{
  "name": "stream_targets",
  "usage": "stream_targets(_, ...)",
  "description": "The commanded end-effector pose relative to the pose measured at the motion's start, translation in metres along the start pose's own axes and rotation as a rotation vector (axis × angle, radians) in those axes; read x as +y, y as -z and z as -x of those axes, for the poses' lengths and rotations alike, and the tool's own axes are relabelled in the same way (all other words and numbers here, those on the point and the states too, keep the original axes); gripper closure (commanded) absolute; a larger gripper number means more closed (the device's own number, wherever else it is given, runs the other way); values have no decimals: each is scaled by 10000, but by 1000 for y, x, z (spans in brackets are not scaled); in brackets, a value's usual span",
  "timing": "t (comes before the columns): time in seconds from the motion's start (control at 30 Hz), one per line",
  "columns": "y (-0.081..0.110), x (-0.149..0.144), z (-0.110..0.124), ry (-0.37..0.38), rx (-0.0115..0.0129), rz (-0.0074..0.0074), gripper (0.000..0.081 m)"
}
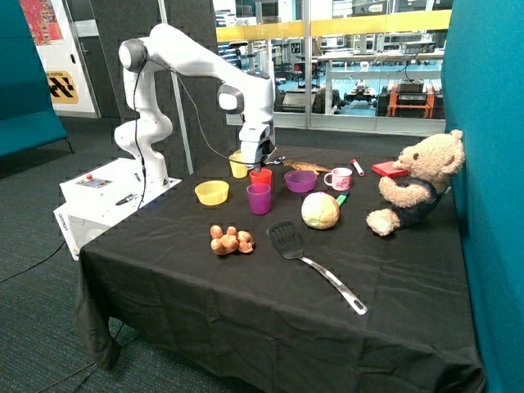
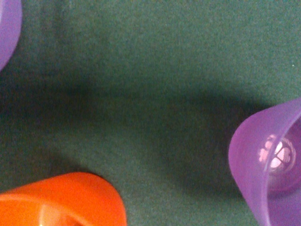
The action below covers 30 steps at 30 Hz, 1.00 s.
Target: Match the cups with the appropriate bowls
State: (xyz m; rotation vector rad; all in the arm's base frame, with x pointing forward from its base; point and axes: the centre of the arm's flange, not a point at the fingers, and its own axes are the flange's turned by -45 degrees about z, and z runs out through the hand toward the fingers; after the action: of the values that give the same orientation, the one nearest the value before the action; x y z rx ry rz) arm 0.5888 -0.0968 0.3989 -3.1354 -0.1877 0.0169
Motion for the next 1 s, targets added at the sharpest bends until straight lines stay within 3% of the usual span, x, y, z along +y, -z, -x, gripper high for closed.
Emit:
stream_targets(0.0,-18,2,4,155,107,12,441)
stream_targets(0.47,-36,7,7,249,107,13,450)
stream_targets(0.97,-40,7,5,361,107,14,452)
